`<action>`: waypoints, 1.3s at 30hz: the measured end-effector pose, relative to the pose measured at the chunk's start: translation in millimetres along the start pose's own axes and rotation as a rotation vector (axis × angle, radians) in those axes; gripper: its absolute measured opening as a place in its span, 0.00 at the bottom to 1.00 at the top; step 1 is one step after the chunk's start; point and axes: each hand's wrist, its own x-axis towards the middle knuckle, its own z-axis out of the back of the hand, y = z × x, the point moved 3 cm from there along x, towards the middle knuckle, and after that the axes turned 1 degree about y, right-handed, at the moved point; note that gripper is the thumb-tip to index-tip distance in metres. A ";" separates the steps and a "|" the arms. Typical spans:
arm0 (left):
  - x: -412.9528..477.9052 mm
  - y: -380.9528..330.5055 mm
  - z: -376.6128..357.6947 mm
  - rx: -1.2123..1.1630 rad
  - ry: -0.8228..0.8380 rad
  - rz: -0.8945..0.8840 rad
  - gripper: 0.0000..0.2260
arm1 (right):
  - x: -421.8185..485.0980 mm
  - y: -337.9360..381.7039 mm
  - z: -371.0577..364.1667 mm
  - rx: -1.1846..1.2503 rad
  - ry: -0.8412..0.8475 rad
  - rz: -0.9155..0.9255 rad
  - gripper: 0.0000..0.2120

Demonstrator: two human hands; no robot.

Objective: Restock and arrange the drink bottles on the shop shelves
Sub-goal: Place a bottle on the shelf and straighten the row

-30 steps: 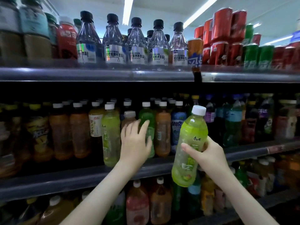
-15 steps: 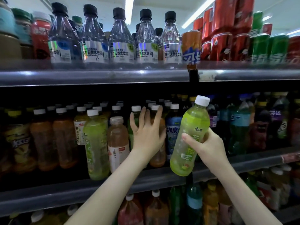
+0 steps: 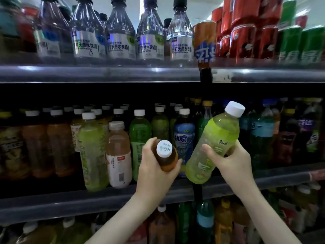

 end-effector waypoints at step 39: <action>25.2 -17.2 110.5 -0.038 -0.296 0.044 0.22 | -29.7 -42.2 -129.5 -0.384 0.056 0.254 0.40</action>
